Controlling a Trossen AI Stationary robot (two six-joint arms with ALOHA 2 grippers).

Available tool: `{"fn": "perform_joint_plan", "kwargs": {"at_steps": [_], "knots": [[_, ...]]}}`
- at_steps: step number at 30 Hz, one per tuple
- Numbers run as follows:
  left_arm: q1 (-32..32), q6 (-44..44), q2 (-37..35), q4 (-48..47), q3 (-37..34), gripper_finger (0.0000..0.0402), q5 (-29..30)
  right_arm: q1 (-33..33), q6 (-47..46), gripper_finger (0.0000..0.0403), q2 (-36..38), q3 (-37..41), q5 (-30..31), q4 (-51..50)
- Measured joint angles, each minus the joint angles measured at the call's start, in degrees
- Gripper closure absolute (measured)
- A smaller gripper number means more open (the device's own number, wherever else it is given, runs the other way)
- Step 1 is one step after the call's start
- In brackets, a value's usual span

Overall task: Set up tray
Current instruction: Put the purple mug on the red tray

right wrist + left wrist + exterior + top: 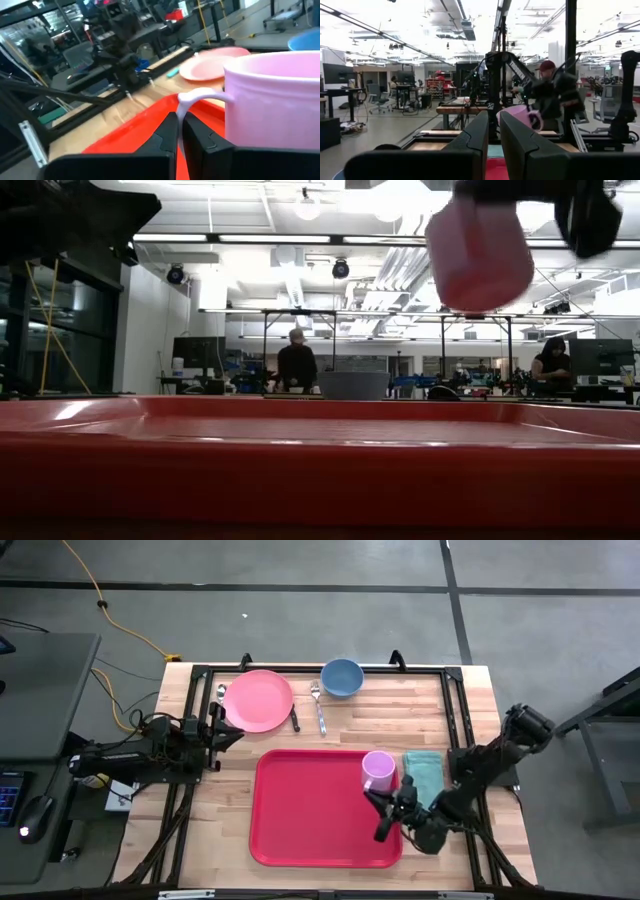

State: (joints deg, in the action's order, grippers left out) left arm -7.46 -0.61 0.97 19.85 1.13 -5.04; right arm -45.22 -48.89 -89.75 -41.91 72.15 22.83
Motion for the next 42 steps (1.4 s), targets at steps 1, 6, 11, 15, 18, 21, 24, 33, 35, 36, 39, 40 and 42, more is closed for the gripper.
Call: {"fn": "perform_joint_plan", "kwargs": {"at_steps": [1,6,11,15,18,21,24,33,35,36,39,40,42], "knots": [[0.0,-0.1,0.0,-0.1,0.0,0.0323,-0.2,0.6,-1.2,0.0403,-0.3,1.1,-0.9,0.3],[0.0,-1.2,0.0,-0.5,0.0,0.0323,-0.4,5.6,-4.1,0.0403,-1.3,4.5,-8.6,0.6],[0.0,-1.2,0.0,-2.5,0.0,0.0323,-0.5,10.7,-4.2,0.0403,-1.9,6.6,-16.7,-0.2],[0.0,-1.2,0.0,-5.2,0.0,0.0323,-0.5,12.5,-5.5,0.0403,-1.9,8.5,-18.1,-0.5],[0.0,-1.2,0.0,-6.5,0.0,0.0323,-0.6,12.6,-8.5,0.0403,-1.9,9.8,-18.3,-0.6],[0.0,-0.6,0.0,-6.7,0.0,0.0323,-0.5,12.6,-10.7,0.0403,-1.9,11.2,-18.3,-0.8],[0.0,0.8,0.0,-6.6,0.0,0.0323,-0.5,12.6,-12.0,0.0403,-1.9,12.0,-18.6,-0.8],[0.0,0.9,0.0,-6.8,0.0,0.0323,-0.4,12.6,-13.7,0.0402,-1.8,12.4,-24.2,-2.0],[0.0,0.9,0.0,-6.8,0.0,0.0323,-0.4,12.5,-13.9,0.0402,-1.8,12.4,-24.8,-2.0],[0.0,0.9,0.0,-6.7,0.0,0.0323,-0.4,12.4,-13.9,0.0402,-1.8,12.4,-24.9,-2.0],[0.0,1.0,0.0,-6.8,0.0,0.0323,-0.4,11.9,-13.9,0.0402,-1.8,12.4,-25.2,-1.9],[0.0,1.0,0.0,-6.8,0.0,0.0323,-0.4,11.7,-13.9,0.0402,-1.8,12.4,-25.3,-1.9],[0.0,1.0,0.0,-6.7,0.0,0.0323,-0.3,11.2,-13.9,0.0402,-1.8,12.4,-25.4,-1.9]]}}
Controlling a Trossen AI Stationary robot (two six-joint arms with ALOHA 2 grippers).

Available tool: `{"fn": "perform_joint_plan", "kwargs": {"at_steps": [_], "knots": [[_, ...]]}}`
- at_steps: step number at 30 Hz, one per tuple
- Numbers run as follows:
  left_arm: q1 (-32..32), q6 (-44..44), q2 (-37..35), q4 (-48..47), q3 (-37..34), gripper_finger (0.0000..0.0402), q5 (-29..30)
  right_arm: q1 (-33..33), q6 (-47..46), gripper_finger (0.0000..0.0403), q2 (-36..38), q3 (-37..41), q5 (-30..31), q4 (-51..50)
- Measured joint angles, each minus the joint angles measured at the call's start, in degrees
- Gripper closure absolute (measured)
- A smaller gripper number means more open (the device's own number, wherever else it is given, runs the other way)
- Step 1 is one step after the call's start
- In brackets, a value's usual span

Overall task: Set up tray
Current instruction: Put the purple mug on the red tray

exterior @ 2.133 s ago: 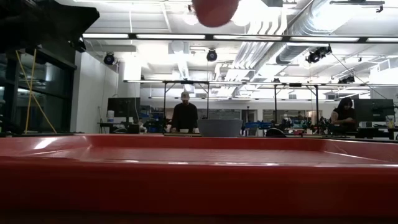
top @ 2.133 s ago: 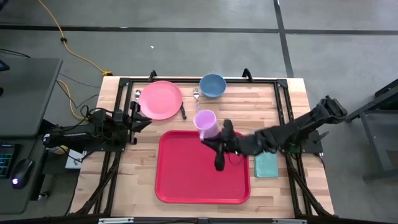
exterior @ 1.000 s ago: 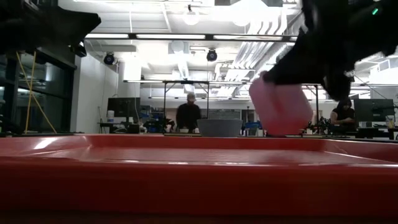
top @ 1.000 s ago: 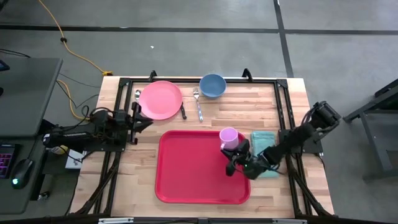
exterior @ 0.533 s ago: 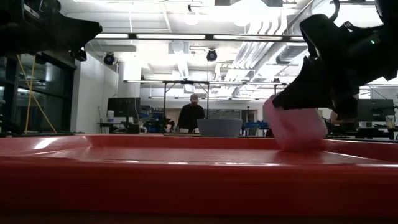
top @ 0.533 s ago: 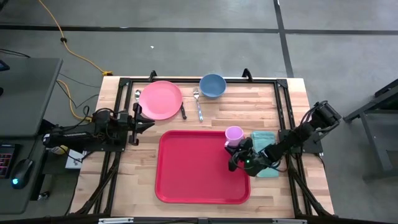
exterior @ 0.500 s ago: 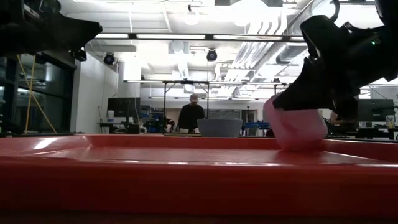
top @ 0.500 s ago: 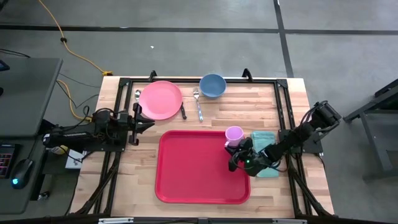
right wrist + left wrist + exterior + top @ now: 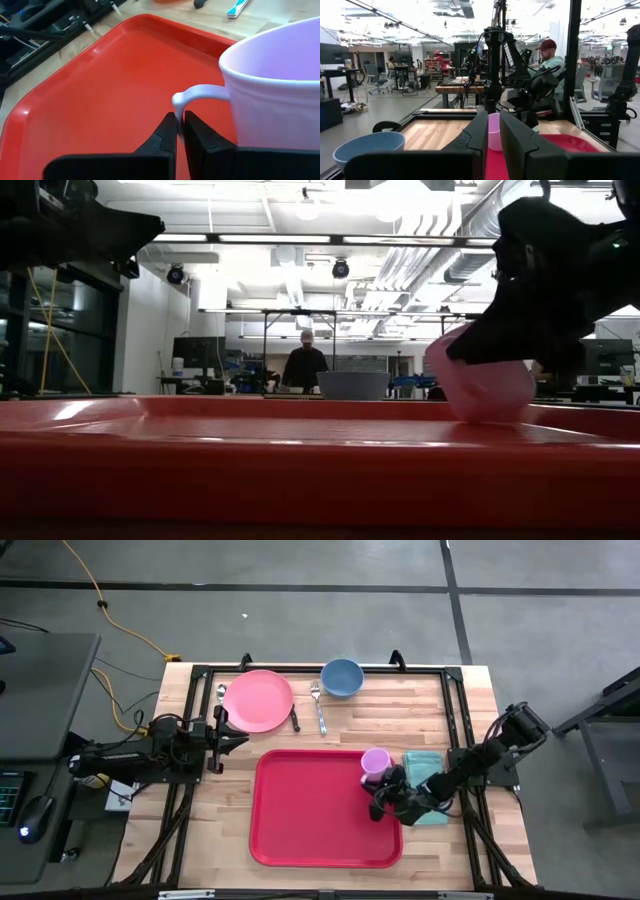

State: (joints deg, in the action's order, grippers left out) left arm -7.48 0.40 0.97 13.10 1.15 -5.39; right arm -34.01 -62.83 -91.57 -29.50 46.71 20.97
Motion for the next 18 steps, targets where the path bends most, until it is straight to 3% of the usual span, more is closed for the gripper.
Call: {"fn": "perform_joint_plan", "kwargs": {"at_steps": [7,18], "knots": [[0.0,0.9,0.0,0.0,0.0,0.0323,0.1,-0.5,-0.6,0.0377,0.0,0.0,-1.2,-1.0],[0.0,0.9,0.0,0.0,0.0,0.0323,0.1,0.0,-0.1,0.0298,0.0,0.0,-2.0,-1.7]]}}
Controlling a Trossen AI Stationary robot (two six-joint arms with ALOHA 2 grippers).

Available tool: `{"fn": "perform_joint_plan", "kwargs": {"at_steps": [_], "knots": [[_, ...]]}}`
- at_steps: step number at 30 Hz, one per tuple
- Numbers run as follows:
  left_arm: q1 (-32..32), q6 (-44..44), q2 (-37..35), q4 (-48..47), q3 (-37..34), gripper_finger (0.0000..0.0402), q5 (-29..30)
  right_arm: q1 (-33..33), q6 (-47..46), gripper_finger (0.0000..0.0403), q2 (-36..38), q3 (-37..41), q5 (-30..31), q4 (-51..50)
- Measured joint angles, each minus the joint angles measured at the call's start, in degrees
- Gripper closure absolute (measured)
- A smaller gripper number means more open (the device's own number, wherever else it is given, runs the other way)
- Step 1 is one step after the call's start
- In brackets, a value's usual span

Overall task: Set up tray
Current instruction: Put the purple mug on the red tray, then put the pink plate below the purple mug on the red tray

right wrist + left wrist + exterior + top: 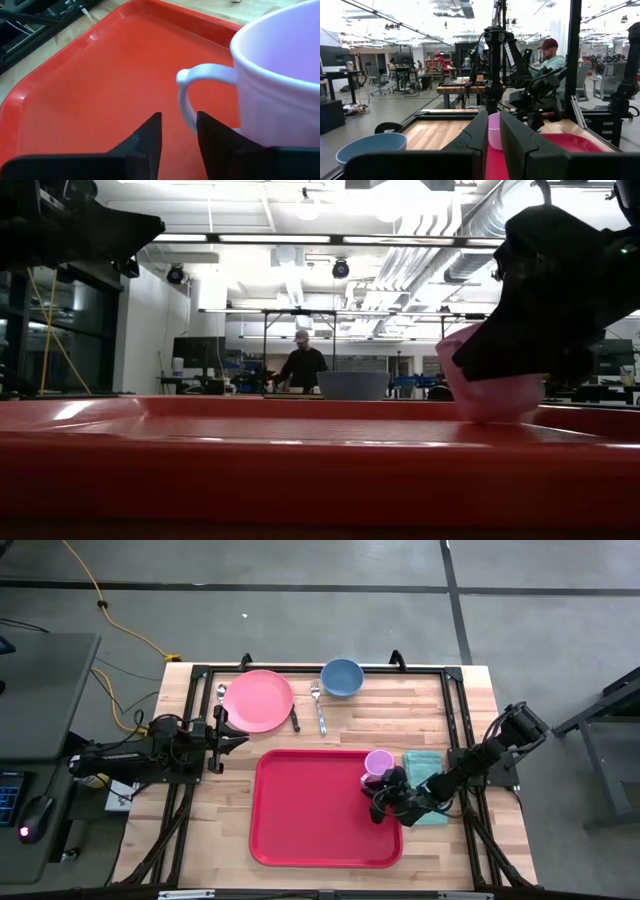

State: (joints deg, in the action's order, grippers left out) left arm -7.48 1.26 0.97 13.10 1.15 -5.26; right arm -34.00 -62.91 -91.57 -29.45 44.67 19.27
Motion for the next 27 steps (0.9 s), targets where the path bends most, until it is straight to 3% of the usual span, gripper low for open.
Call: {"fn": "perform_joint_plan", "kwargs": {"at_steps": [11,18,27], "knots": [[0.0,0.0,0.0,0.0,0.0,0.0323,0.0,-0.1,1.9,0.0248,0.0,0.0,-2.5,3.5],[0.0,0.0,0.0,0.0,0.0,0.0323,-0.1,-0.2,3.3,0.0238,0.0,0.0,-10.6,8.2],[0.0,0.0,0.0,0.0,0.0,0.0323,-0.2,-0.2,10.4,0.0249,0.0,0.0,-20.9,23.2]]}}
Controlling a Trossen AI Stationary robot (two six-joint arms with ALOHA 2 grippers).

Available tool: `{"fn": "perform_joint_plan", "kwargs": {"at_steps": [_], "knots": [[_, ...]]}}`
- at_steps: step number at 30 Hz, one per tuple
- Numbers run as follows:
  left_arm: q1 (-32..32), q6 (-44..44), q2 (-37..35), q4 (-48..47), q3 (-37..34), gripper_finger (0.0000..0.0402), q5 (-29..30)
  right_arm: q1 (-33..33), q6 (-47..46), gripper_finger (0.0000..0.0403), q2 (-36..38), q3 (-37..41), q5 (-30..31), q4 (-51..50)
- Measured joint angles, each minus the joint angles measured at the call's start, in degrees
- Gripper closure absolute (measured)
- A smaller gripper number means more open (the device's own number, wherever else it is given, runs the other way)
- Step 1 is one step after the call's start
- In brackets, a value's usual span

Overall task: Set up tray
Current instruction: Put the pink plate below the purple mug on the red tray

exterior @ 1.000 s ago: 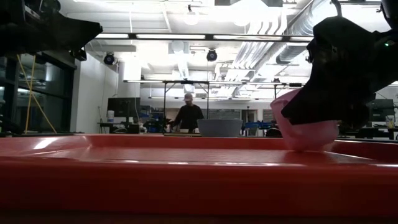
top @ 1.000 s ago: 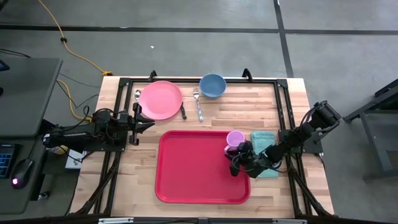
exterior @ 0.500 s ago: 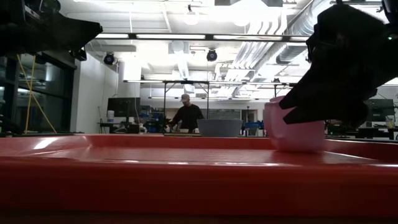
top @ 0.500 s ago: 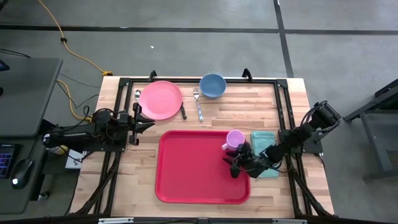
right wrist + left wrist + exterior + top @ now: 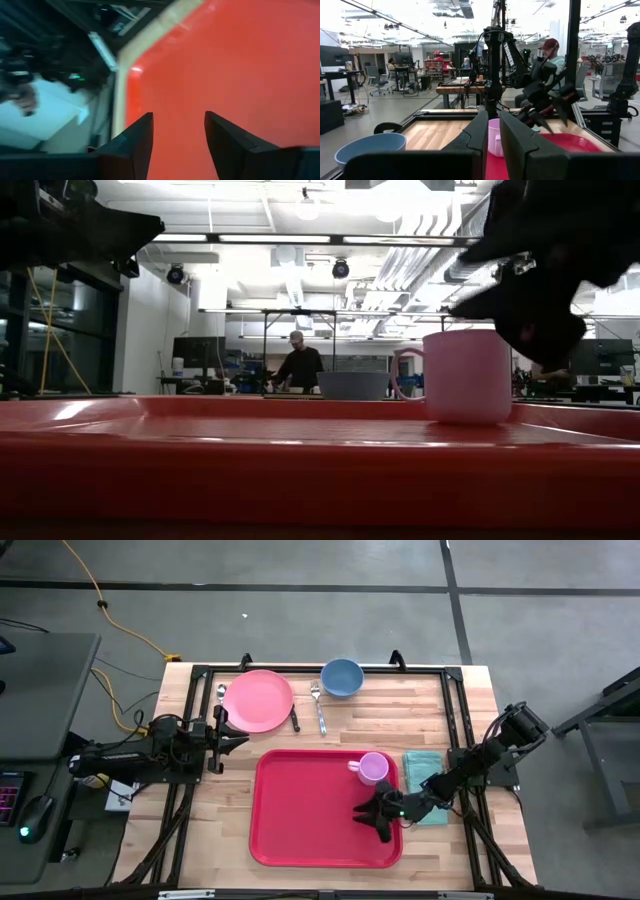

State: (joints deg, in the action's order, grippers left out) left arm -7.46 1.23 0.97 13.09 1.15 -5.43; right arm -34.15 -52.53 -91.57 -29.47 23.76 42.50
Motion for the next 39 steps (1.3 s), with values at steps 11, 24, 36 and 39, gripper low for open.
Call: {"fn": "perform_joint_plan", "kwargs": {"at_steps": [11,24,36,39], "knots": [[0.0,0.0,0.0,0.0,0.0,0.0323,0.0,0.0,13.2,0.0252,0.0,0.0,4.5,22.2],[0.0,0.0,0.0,-1.3,0.0,0.0323,0.0,0.0,46.7,0.0255,9.0,-13.2,16.5,19.2],[0.0,6.7,0.0,-1.2,0.0,0.0323,1.8,5.5,44.6,0.0249,21.3,-47.5,34.1,-58.6],[0.0,11.4,0.0,-1.1,0.0,0.0323,5.1,8.8,42.9,0.0246,21.3,-55.2,34.2,-70.8]]}}
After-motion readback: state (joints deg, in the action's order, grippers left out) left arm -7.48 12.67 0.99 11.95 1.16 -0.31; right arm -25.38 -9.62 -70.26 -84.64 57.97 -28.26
